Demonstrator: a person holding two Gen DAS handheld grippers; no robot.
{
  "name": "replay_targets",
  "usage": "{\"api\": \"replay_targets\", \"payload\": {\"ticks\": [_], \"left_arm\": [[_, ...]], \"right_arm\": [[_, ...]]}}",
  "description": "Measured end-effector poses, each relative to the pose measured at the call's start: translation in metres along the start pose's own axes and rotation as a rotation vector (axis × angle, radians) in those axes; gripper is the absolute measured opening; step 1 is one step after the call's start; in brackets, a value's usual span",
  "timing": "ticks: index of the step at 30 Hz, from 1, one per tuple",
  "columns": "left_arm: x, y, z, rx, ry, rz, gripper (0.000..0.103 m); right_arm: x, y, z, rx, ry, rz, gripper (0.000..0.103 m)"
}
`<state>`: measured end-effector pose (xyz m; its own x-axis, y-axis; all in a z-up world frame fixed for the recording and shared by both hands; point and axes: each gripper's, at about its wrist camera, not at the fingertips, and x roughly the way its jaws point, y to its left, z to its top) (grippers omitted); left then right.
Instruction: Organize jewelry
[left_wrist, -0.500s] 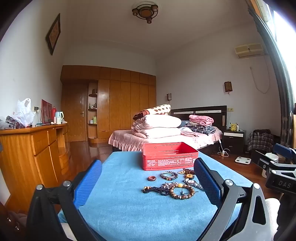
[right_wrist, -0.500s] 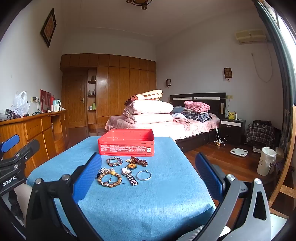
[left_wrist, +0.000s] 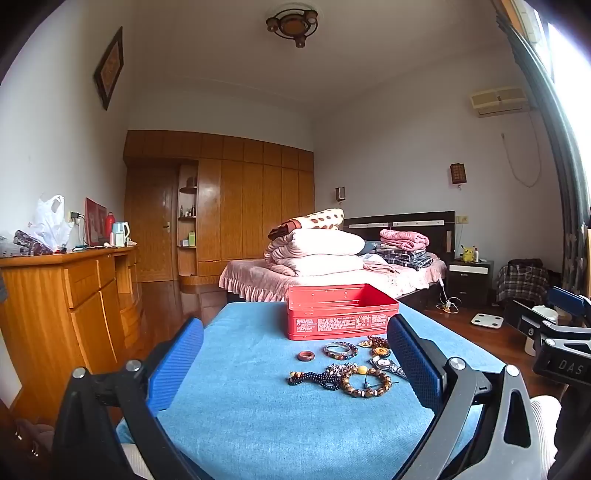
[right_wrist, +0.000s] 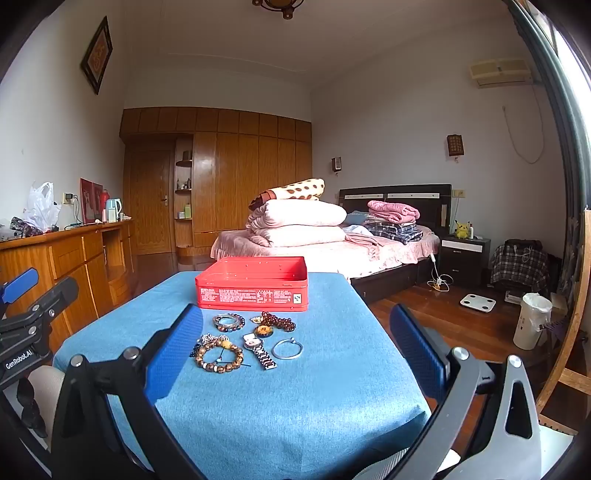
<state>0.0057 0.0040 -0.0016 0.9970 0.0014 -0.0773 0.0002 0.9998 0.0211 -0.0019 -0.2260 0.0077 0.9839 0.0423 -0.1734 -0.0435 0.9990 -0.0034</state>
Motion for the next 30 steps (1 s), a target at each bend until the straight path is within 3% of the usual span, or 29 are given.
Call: {"api": "replay_targets", "payload": {"ticks": [30], "left_arm": [[-0.0058, -0.0022, 0.0019, -0.001, -0.005, 0.005, 0.097]], "right_arm": [[0.0001, -0.0006, 0.0002, 0.003, -0.001, 0.0, 0.098]]}}
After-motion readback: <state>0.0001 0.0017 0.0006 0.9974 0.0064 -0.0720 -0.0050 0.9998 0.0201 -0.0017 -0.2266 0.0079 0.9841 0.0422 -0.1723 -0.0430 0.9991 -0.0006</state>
